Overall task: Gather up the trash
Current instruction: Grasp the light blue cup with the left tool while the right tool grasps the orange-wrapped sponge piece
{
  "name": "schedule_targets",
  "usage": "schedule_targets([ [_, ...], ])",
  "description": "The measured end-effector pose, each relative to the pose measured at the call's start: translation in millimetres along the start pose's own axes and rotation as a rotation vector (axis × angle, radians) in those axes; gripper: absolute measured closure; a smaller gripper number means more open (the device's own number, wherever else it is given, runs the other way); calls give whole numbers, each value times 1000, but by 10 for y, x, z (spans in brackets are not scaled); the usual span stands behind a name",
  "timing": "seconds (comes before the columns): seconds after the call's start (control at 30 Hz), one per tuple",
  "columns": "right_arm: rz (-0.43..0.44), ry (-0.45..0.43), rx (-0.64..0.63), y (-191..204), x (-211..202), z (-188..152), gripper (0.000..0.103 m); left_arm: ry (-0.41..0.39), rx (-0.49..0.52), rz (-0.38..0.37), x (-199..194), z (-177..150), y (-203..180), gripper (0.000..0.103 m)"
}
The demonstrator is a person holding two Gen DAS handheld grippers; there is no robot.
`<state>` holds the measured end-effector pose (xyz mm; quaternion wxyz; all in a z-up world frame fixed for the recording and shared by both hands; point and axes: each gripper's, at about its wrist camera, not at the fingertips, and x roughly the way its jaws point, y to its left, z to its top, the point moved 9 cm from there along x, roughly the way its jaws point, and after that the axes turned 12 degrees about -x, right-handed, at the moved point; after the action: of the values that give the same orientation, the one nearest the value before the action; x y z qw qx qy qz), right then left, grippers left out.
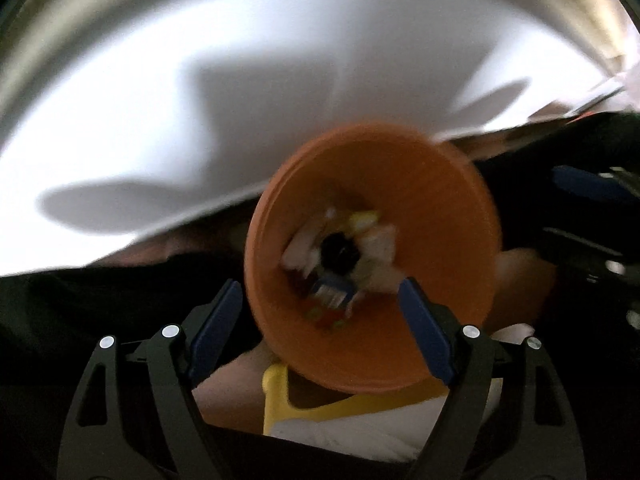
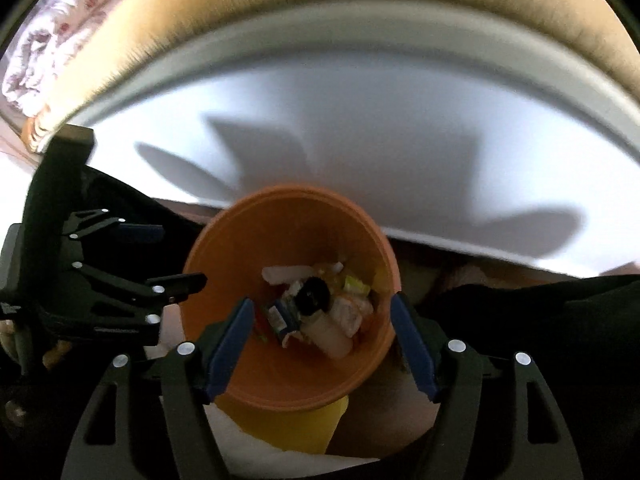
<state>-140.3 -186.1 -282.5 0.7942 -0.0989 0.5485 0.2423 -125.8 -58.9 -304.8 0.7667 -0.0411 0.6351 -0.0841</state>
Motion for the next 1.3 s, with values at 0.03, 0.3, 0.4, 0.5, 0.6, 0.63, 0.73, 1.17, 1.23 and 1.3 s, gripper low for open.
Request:
schedule_targets([
  [0.03,-5,-22,-1,-34,-62,63,30,-47,30,-15,-150,35,-69,24],
  [0.3,-44,-315,6,-215,-866,373,21,-408,155,-13,-1379,674,-342,12],
  [0.4,-41,-411,28,-268,-1046,476,17,-475,146,-2,-1593,1214,-431,12],
  [0.5,-32,-469,58,-301,-1103,543,16,-478,142,11,-1588,1797,-576,12],
  [0.6,-29,-484,84,-382,-1083,531,16,-440,121,14,-1440,2339,-710,12],
  [0.63,-33,-482,91,-409,-1055,521,16,-424,106,10,-1395,2516,-727,12],
  [0.73,-43,-471,108,-516,-992,477,16,-413,71,25,-1293,2902,-711,12],
  [1.17,35,-449,197,-729,-709,426,15,-321,6,116,-626,3628,-676,12],
  [1.23,39,-444,202,-739,-684,423,15,-319,-15,138,-542,3670,-650,20],
  [1.3,36,-441,211,-738,-672,414,15,-340,-13,114,-567,3649,-659,44],
])
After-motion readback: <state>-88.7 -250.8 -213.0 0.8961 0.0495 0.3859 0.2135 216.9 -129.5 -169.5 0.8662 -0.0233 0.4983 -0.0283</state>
